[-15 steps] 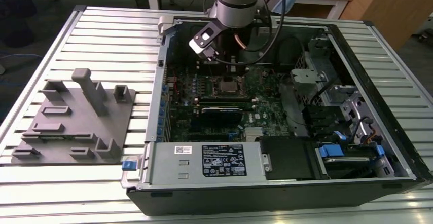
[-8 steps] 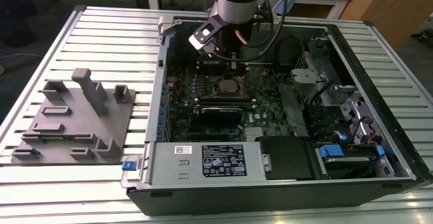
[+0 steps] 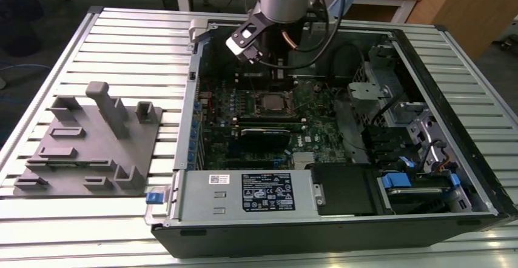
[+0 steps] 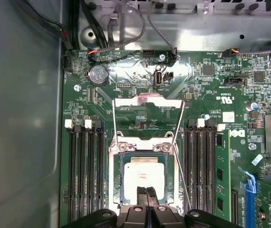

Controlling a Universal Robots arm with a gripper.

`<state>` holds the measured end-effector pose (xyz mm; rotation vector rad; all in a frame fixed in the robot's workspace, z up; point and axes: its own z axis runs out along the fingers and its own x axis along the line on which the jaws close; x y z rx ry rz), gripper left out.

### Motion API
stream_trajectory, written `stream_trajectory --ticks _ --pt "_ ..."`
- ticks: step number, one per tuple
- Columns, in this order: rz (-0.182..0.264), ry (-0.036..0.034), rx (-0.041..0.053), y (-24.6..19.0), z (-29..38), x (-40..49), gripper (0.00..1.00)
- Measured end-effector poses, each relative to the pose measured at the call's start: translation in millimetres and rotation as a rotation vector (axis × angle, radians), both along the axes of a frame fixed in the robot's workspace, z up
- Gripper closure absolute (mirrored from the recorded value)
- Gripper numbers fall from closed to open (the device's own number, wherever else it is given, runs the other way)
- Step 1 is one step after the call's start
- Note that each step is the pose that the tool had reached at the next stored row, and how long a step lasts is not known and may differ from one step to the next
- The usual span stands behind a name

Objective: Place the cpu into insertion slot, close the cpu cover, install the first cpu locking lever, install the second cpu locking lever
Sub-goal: 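Close the cpu cover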

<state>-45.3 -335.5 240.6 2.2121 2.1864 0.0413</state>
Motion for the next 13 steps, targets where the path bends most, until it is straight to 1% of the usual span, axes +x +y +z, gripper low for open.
stream_trajectory --ticks 7,13 --pt "0.000 0.0001 0.0001 0.0 8.7 0.0 0.90" --pt "0.000 0.0000 0.0001 0.0 9.0 0.1 0.90"
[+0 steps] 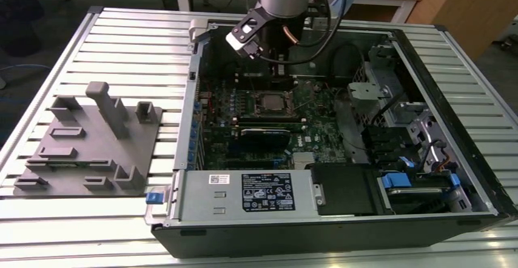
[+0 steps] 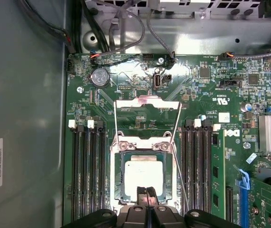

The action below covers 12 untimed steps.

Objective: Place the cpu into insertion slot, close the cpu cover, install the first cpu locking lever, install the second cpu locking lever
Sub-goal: 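Close the cpu cover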

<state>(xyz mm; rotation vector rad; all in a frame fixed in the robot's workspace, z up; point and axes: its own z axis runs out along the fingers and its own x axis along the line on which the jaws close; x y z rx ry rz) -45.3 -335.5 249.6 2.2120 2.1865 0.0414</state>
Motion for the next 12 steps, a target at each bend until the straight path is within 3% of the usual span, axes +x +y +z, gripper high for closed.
stream_trajectory --ticks 12 --pt "0.000 0.0001 0.0000 0.0 3.3 4.1 0.90"
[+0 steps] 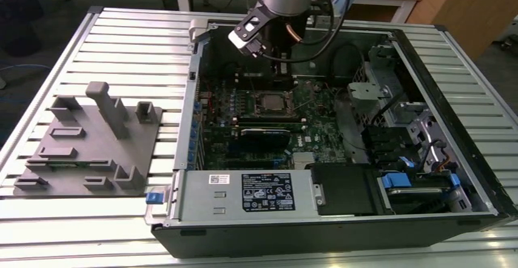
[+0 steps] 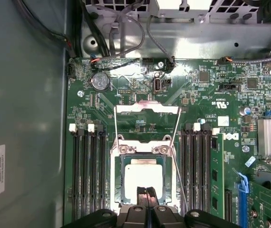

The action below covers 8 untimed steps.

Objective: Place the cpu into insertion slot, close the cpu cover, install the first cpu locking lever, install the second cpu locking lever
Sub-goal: 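Close the cpu cover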

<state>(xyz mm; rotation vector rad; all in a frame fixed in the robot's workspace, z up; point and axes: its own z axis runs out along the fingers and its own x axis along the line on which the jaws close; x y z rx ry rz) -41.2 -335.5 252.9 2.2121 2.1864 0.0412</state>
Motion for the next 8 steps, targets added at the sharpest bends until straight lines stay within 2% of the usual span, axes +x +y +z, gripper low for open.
stream_trajectory --ticks 8 --pt "0.000 0.0001 0.0000 0.0 0.4 2.6 0.90"
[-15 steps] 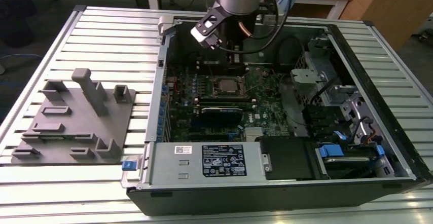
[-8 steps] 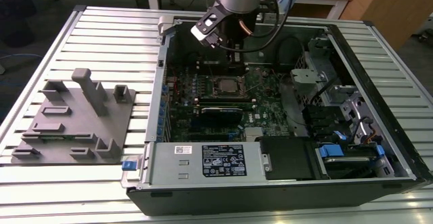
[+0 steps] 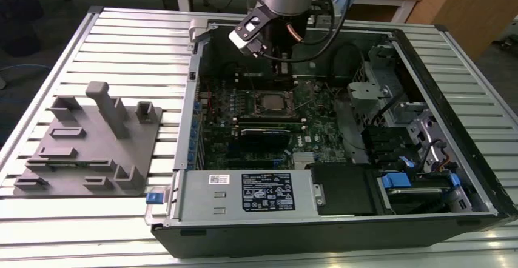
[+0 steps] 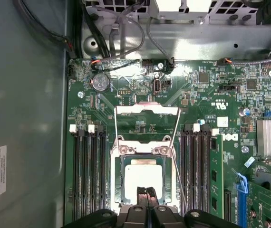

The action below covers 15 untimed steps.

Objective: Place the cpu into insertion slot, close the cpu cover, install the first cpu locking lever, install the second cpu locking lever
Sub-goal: 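Close the cpu cover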

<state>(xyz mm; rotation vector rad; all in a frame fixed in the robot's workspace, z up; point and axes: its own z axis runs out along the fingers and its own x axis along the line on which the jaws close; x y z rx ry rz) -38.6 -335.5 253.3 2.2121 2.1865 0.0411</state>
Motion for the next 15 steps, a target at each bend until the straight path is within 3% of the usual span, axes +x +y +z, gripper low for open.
stream_trajectory --ticks 15 --pt "0.000 -0.0002 0.0002 0.0 -0.2 27.5 0.90"
